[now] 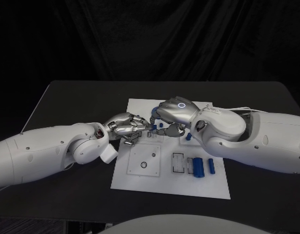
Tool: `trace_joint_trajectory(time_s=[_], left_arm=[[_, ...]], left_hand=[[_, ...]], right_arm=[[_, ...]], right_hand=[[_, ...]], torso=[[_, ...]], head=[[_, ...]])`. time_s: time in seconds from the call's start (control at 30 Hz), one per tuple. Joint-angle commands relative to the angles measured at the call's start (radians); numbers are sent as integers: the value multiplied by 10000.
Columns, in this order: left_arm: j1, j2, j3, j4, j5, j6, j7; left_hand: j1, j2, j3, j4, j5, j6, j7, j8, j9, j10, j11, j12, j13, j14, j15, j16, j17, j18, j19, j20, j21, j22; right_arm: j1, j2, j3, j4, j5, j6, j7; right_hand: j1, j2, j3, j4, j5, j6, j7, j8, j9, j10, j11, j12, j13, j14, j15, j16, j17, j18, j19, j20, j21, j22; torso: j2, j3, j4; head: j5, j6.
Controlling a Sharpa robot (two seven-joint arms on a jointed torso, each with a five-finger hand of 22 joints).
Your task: Assemble the parts on the task board
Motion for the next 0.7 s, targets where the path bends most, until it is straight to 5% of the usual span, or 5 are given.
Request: trace_joint_trajectory(time_s=[0.03,0.1,0.27,0.5,0.7], left_arm=[[-2,8,11,12,35,-162,-12],[-2,1,11,13,35,-260,-31],[-2,-36,11,3,9,-496,-138],[0,-178,11,39,-574,-891,-417],[100,-508,13,331,-1466,-1435,-1346]], left_hand=[[-22,-78,547,-425,46,-75,15,149,1019,1001,2,-4,2626,1040,-39,27,2633,-84,-16,-52,58,4],[-66,-134,678,-429,146,-91,20,165,1071,1001,4,-4,2626,1040,-40,27,2633,-80,-32,-52,55,-4],[-129,-213,868,-439,224,-82,22,162,1122,1001,9,-4,2626,1040,-38,27,2633,-92,28,-50,73,54],[-254,-341,1062,-414,238,28,-9,207,1212,1001,-16,-4,2626,1040,-55,27,2633,-106,121,-59,99,129],[-371,-546,1301,-333,265,192,-99,278,1365,1001,-104,-4,2626,1040,-143,27,2633,-163,493,-131,196,392]], right_arm=[[-27,-71,1,25,-27,176,3],[-28,-141,1,49,-27,93,30],[-28,-431,0,144,-27,-165,74],[-21,-1033,-1,366,-27,-412,5],[26,-1869,-2,585,-27,-887,-107]], right_hand=[[-172,-88,-127,178,-567,-498,110,-313,-204,1057,52,27,2631,1033,98,26,2630,37,771,121,-74,2470],[-295,-198,-315,389,-1186,-1333,156,-335,-477,1057,13,27,2631,1033,68,26,2630,62,715,122,-153,2439],[-304,-458,-560,878,-1809,-1840,188,-322,-754,1057,28,27,2631,1033,80,26,2630,91,647,126,-253,2400],[-100,-867,-766,1679,-1906,-2151,217,-295,-988,1057,45,27,2631,1033,99,26,2630,142,523,134,-428,2333],[-65,-912,-799,1790,-1918,-2129,209,-274,-1012,1057,45,27,2631,1033,90,26,2630,185,416,133,-576,2275]], torso=[[1,0,5],[2,-3,2],[-2,0,1],[-13,15,-3],[-33,45,-15]], head=[[27,-32],[50,-50],[111,-67],[213,-84],[386,-56]])
